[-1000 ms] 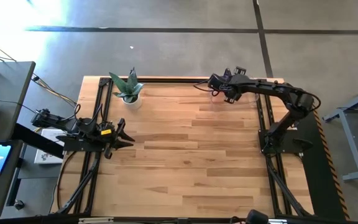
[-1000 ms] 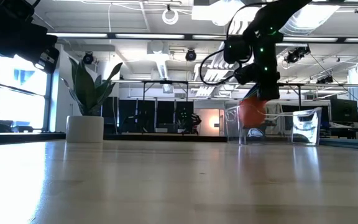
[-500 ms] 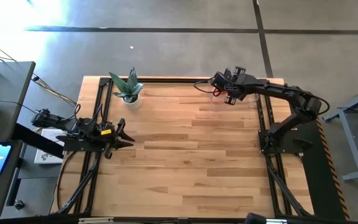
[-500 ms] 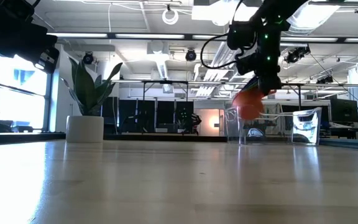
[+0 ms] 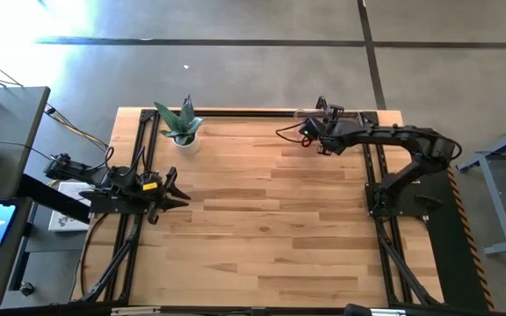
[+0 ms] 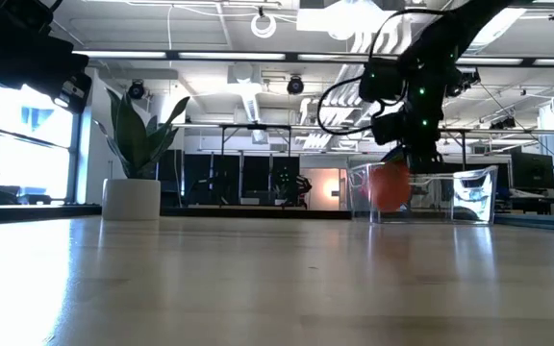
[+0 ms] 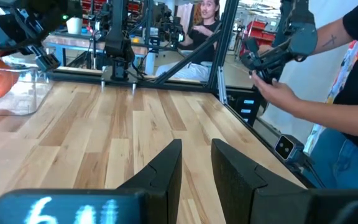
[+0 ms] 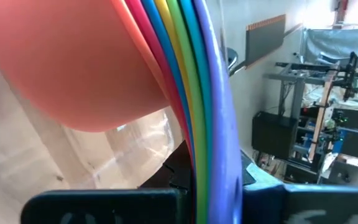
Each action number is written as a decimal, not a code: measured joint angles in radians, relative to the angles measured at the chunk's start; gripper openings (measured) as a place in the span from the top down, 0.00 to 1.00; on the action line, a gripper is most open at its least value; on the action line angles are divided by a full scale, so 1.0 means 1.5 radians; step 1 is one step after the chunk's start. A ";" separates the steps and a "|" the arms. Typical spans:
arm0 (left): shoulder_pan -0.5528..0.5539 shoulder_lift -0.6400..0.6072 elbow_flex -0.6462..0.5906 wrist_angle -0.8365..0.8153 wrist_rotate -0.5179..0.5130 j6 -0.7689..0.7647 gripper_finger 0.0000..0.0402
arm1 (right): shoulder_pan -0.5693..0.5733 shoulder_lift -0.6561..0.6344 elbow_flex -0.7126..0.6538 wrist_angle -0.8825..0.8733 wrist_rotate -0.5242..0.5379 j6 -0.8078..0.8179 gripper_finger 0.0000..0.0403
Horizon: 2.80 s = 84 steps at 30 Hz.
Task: Nest measuring cups in basket
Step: Put the stacked measuring cups into the transparent bin, then return to Home Position
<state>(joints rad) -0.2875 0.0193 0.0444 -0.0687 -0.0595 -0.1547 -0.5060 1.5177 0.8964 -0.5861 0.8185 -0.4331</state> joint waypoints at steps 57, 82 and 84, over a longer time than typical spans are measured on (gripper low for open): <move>0.000 0.000 0.000 0.000 0.000 0.000 0.81 | -0.013 0.000 -0.049 0.043 -0.045 -0.071 0.54; 0.000 0.000 0.000 0.000 0.000 0.000 0.81 | 0.117 -0.269 -0.078 0.206 -0.236 0.470 0.54; 0.000 0.000 0.000 0.000 0.000 0.000 0.81 | 0.144 -0.299 -0.124 0.265 -0.235 0.468 0.54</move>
<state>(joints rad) -0.2878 0.0196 0.0444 -0.0685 -0.0597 -0.1543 -0.2900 1.0692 0.7103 -0.1890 0.4660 0.2687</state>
